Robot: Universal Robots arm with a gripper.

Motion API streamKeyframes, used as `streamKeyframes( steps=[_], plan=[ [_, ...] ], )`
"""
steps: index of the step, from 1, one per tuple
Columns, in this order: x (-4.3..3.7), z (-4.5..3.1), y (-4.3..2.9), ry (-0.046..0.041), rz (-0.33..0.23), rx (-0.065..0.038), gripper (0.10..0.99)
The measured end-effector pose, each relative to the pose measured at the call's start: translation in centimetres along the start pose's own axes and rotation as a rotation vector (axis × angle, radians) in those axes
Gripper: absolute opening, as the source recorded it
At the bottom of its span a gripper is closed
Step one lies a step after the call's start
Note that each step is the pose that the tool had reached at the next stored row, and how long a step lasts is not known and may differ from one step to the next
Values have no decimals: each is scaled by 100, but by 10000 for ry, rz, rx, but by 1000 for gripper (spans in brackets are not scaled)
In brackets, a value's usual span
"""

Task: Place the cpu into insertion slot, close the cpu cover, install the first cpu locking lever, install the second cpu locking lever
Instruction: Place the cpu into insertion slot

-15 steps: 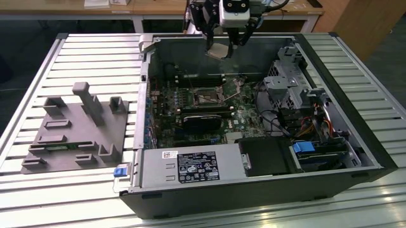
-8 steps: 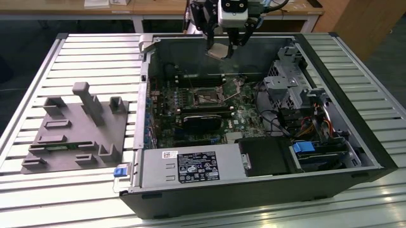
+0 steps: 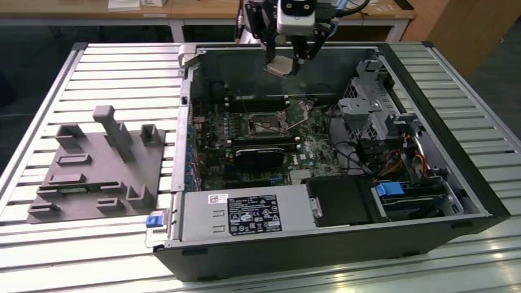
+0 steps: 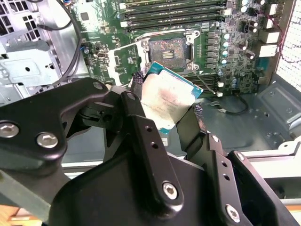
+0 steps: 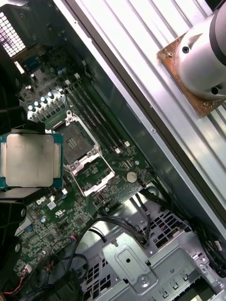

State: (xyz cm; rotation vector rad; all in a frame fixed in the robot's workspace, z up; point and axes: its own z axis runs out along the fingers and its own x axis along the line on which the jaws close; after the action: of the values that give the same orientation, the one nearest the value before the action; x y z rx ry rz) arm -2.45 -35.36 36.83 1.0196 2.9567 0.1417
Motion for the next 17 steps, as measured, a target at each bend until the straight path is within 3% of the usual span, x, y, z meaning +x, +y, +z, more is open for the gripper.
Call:
streamKeyframes(
  steps=[17],
  plan=[
    [0,2,0,-86,963,-18,537]
  ],
)
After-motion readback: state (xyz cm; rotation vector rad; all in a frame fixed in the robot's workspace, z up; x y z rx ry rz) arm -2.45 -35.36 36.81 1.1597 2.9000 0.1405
